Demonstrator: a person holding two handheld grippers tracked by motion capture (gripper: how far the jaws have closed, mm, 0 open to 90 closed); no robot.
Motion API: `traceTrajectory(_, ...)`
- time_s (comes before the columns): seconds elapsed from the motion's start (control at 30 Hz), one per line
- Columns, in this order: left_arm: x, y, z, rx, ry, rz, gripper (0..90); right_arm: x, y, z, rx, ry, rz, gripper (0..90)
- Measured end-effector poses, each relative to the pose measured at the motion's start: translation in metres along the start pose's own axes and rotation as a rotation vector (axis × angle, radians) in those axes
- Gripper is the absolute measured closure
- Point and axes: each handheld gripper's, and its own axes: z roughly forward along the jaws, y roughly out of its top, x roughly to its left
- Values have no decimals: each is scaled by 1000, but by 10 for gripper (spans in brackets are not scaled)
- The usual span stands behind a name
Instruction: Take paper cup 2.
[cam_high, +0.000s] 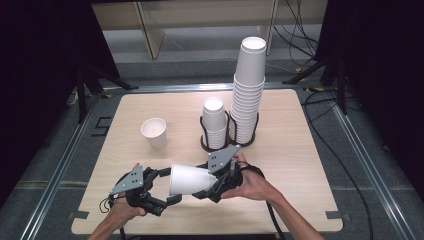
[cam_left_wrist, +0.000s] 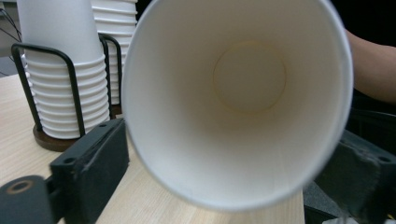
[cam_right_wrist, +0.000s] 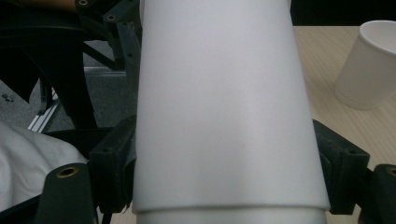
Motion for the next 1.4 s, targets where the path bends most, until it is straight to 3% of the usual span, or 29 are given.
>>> traceTrajectory(0.2, -1, 0, 1, -5, -14, 9, 38, 1, -1, 10, -5, 36, 3, 237)
traceTrajectory(0.3, -2, 1, 3, -31, -25, 9, 43, 1, 0, 12, -11, 45, 3, 236)
traceTrajectory(0.4, -3, 2, 1, -10, -15, 23, 45, 1, 0, 14, -12, 39, -12, 236)
traceTrajectory(0.6, -2, 1, 1, -38, -33, 22, 75, 1, -5, 16, -9, 57, 9, 241)
traceTrajectory(0.7, -2, 3, -1, -13, -25, 38, 93, 0, -5, 16, -6, 47, -3, 243)
traceTrajectory(0.8, -2, 3, 0, -46, -46, 36, 115, 1, -5, 16, 2, 40, -5, 236)
traceTrajectory(0.93, -5, 4, -2, -3, -27, 57, 135, 2, -5, 19, 27, 37, 14, 222)
traceTrajectory(1.2, -3, 5, -3, -5, -14, 64, 149, 3, -6, 20, 61, -23, 18, 166)
traceTrajectory(1.4, -1, 7, -6, 72, 34, 80, 149, 7, 4, 6, 98, -85, -35, 162)
